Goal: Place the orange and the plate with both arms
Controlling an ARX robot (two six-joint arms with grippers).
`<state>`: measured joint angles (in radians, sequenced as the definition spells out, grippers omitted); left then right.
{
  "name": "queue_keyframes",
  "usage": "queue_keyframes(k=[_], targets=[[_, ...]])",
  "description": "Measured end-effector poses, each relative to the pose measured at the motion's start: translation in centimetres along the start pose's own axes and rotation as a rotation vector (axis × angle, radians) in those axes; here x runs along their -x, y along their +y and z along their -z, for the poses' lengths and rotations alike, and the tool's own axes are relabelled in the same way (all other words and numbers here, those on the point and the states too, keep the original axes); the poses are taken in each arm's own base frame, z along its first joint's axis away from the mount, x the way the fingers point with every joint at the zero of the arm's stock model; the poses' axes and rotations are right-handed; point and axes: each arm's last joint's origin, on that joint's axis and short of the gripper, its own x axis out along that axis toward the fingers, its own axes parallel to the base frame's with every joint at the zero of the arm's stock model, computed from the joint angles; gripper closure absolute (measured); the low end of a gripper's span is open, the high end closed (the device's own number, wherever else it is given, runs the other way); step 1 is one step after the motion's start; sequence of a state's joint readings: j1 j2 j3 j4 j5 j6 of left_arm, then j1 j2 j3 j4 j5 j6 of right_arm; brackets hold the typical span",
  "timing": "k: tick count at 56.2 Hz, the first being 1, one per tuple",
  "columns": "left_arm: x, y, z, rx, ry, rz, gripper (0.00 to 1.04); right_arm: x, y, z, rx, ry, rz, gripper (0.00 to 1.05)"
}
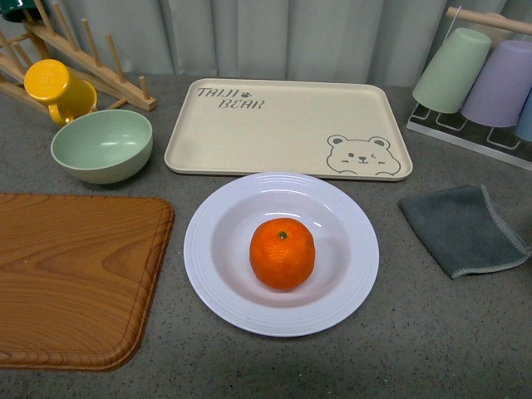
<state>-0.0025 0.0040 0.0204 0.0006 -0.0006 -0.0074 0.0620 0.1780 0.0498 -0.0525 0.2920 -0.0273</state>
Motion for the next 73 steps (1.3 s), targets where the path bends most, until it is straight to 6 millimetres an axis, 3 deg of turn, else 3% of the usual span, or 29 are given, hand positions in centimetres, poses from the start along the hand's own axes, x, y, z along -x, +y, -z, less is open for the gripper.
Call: queue_keyframes(k=[4, 12, 17, 25, 35, 48, 63, 73], targets=[[0.0, 0.0, 0.0, 0.0, 0.0, 0.0, 0.41, -1.3, 0.0, -0.8, -0.002, 0.029, -0.07, 0.09], [0.0, 0.0, 0.0, 0.0, 0.0, 0.0, 0.18, -5.1, -0.5, -2.0, -0.03, 0.113, -0.19, 0.09], [0.0, 0.0, 0.0, -0.001, 0.0, 0.0, 0.05, -7.8, -0.8, -1.7, -0.076, 0.245, -0.287, 0.09], [0.0, 0.0, 0.0, -0.001, 0.0, 0.0, 0.06, -12.1, -0.4, -0.1, -0.195, 0.45, -0.485, 0.09], [0.0, 0.0, 0.0, -0.001, 0.0, 0.0, 0.06, -15.4, 0.7, 2.0, -0.339, 0.631, -0.655, 0.09], [0.0, 0.0, 0.0, -0.001, 0.0, 0.0, 0.06, -18.2, 3.3, 5.0, -0.443, 0.833, -0.756, 0.09], [0.0, 0.0, 0.0, -0.001, 0.0, 0.0, 0.06, -21.4, 6.7, 5.8, -0.628, 0.932, -0.805, 0.09], [0.0, 0.0, 0.0, -0.001, 0.0, 0.0, 0.06, -22.4, 8.6, 7.0, -0.704, 1.049, -0.777, 0.09]])
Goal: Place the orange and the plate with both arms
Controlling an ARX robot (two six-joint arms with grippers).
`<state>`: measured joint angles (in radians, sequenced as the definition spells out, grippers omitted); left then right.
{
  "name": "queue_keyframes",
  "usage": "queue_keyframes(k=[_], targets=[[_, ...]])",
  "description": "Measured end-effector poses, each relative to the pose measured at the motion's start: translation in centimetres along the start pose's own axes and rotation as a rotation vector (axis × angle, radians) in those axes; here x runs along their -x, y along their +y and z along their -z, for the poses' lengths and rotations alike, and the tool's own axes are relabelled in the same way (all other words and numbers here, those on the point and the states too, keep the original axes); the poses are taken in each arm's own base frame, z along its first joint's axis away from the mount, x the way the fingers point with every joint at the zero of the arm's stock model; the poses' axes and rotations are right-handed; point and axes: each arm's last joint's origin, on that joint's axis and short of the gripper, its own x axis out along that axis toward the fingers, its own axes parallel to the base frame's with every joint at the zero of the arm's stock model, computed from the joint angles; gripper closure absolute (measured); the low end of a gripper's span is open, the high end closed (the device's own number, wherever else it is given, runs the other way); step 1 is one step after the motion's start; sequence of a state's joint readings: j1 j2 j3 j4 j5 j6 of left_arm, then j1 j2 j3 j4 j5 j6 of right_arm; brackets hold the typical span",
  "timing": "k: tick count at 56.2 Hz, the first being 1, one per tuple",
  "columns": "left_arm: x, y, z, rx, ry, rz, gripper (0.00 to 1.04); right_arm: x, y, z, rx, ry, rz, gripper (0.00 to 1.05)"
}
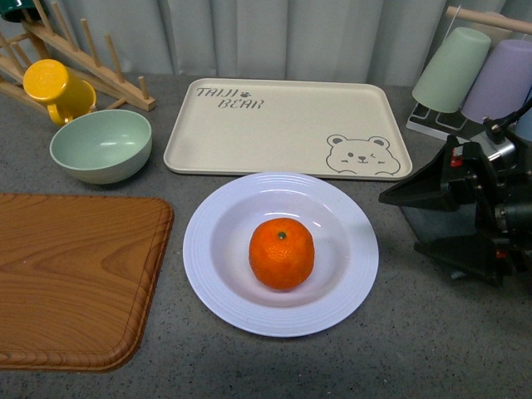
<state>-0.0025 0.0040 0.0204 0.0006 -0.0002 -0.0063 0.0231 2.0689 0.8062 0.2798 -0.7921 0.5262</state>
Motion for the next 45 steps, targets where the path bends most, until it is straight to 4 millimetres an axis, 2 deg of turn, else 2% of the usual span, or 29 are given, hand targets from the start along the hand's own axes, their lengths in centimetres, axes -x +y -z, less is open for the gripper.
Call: queue_keyframes(k=[17, 45], targets=[[0.0, 0.0, 0.0, 0.0, 0.0, 0.0, 0.06, -4.1, 0.6, -0.8, -0.015, 0.055, 0.021, 0.09], [0.0, 0.0, 0.0, 0.0, 0.0, 0.0, 0.06, -7.3, 0.8, -2.2, -0.045, 0.059, 0.012, 0.09]])
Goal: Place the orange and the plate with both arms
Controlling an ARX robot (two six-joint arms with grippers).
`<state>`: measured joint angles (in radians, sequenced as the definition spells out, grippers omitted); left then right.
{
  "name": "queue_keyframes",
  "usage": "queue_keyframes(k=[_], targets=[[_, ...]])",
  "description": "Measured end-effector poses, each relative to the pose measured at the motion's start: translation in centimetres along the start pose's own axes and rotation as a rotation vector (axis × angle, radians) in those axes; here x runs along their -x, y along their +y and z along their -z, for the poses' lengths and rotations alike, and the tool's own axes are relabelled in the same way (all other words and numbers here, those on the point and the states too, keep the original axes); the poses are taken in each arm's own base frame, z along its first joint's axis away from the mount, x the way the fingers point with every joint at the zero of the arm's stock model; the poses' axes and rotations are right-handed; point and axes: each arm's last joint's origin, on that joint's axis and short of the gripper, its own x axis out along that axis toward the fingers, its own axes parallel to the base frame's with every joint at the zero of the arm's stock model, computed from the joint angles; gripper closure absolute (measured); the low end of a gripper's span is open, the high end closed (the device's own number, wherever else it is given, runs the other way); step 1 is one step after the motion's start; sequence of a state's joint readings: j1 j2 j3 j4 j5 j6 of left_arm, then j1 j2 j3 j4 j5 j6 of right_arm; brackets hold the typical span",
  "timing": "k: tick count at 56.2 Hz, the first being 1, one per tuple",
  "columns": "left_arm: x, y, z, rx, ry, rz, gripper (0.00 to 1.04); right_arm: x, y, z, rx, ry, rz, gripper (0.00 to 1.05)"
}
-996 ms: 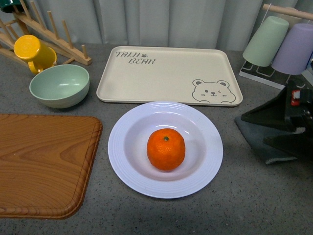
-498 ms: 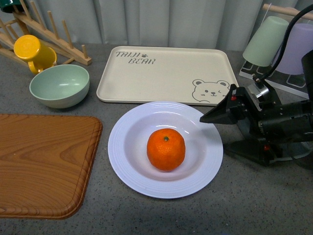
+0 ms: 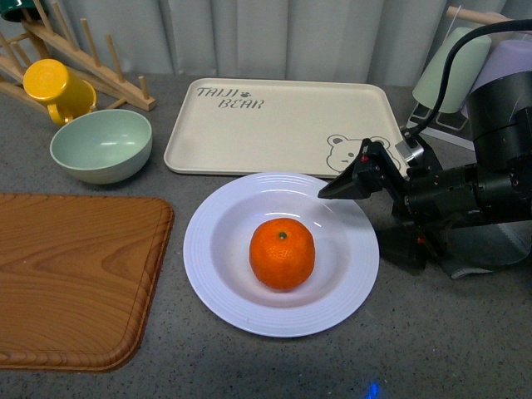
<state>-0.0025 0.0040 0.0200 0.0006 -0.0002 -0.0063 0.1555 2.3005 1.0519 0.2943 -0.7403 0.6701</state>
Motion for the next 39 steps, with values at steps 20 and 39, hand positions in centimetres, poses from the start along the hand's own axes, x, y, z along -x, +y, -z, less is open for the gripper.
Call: queue_keyframes(k=[20, 39], targets=[[0.0, 0.0, 0.0, 0.0, 0.0, 0.0, 0.06, -0.5, -0.24, 0.46, -0.017, 0.025, 0.01, 0.51], [0.0, 0.0, -0.01, 0.0, 0.0, 0.0, 0.06, -0.49, 0.0, 0.41, -0.002, 0.059, -0.031, 1.02]])
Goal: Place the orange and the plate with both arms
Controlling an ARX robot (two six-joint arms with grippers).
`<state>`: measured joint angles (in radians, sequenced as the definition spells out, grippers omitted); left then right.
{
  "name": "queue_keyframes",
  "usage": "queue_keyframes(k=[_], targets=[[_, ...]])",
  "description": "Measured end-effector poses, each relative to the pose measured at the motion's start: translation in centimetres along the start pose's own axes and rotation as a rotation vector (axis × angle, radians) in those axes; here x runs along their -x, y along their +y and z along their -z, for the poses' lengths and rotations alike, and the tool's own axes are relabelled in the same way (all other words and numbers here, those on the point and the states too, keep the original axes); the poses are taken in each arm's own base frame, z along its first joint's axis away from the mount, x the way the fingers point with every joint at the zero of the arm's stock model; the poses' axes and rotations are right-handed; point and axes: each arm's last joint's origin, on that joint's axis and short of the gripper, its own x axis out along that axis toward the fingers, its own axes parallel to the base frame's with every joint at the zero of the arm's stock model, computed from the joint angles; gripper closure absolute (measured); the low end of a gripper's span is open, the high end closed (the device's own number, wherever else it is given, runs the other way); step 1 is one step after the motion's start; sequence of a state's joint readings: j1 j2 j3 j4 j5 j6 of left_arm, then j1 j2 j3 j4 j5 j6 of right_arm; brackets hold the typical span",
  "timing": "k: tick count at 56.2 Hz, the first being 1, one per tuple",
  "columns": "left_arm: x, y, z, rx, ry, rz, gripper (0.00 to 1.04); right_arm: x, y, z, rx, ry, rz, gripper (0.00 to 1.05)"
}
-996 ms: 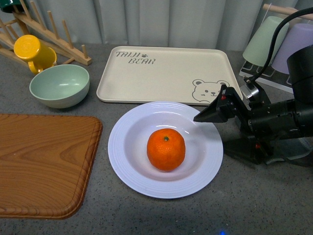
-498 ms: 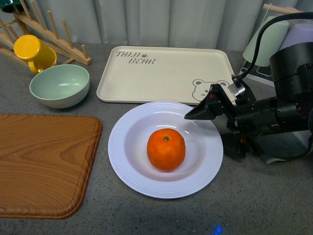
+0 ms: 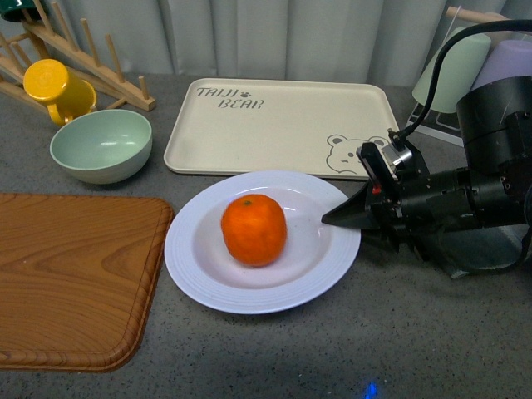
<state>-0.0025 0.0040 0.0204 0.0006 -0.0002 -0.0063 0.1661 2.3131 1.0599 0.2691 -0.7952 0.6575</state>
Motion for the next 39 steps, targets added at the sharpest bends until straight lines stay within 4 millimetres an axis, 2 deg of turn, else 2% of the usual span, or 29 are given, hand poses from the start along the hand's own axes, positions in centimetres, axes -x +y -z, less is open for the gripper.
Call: queue_keyframes(k=[11, 18, 22, 29, 39], targets=[[0.0, 0.0, 0.0, 0.0, 0.0, 0.0, 0.06, 0.3, 0.0, 0.1, 0.024, -0.026, -0.022, 1.02], [0.0, 0.0, 0.0, 0.0, 0.0, 0.0, 0.06, 1.4, 0.1, 0.5, 0.039, -0.074, -0.043, 1.02], [0.0, 0.0, 0.0, 0.0, 0.0, 0.0, 0.06, 2.7, 0.4, 0.4, 0.056, -0.132, -0.063, 1.02], [0.0, 0.0, 0.0, 0.0, 0.0, 0.0, 0.06, 4.7, 1.6, -0.5, 0.098, -0.218, -0.139, 1.03], [0.0, 0.0, 0.0, 0.0, 0.0, 0.0, 0.06, 5.9, 3.0, -2.6, 0.074, -0.29, -0.208, 1.03]])
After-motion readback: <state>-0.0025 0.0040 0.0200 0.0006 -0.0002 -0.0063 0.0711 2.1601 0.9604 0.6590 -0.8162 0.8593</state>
